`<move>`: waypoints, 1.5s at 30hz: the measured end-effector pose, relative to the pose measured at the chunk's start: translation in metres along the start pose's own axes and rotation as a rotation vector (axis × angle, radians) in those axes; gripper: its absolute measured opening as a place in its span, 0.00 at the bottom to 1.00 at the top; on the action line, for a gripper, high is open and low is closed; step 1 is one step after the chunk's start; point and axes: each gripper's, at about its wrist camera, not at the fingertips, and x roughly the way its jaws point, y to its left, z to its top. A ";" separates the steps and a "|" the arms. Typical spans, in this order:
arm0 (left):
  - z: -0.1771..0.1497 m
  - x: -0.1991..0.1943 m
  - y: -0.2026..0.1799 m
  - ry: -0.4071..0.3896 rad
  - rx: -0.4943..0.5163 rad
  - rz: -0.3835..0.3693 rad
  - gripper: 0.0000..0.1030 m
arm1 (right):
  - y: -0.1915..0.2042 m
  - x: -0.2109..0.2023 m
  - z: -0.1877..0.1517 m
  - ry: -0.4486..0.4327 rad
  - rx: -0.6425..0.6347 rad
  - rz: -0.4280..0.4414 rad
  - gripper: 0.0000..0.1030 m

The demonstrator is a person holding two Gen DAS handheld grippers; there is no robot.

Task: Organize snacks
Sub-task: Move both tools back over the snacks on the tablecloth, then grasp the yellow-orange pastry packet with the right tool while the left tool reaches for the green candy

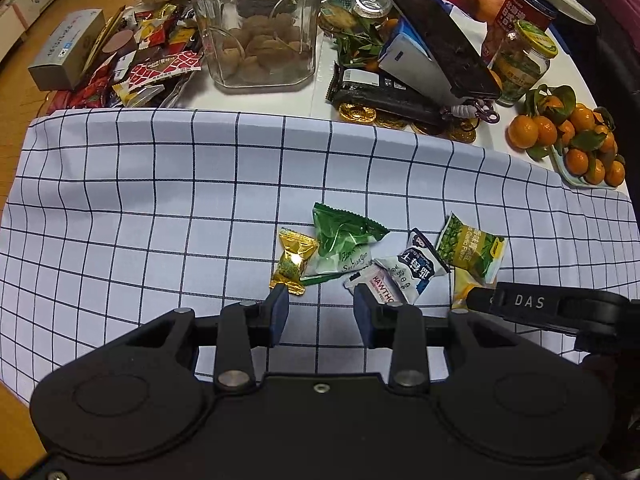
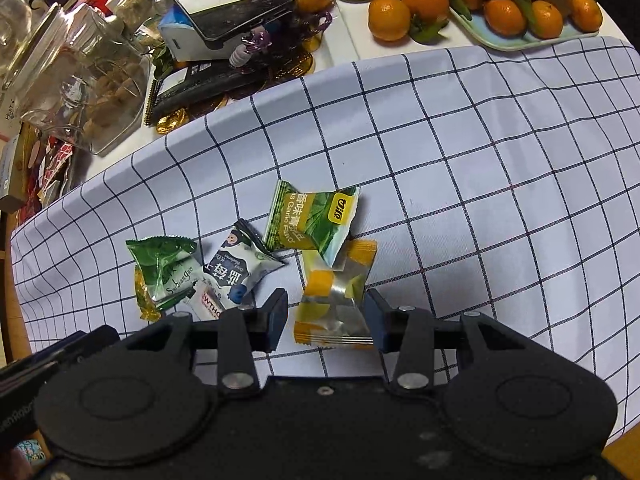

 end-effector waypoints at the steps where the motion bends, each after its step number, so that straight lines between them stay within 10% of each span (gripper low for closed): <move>1: 0.000 0.000 0.000 -0.001 0.000 -0.001 0.43 | 0.000 0.002 0.000 0.004 0.000 -0.006 0.43; 22: 0.008 0.004 0.009 -0.052 -0.055 -0.026 0.43 | 0.005 0.021 -0.001 0.010 -0.034 -0.057 0.43; 45: 0.043 0.054 -0.017 -0.074 -0.033 0.059 0.43 | 0.005 -0.004 -0.003 0.060 -0.088 -0.060 0.17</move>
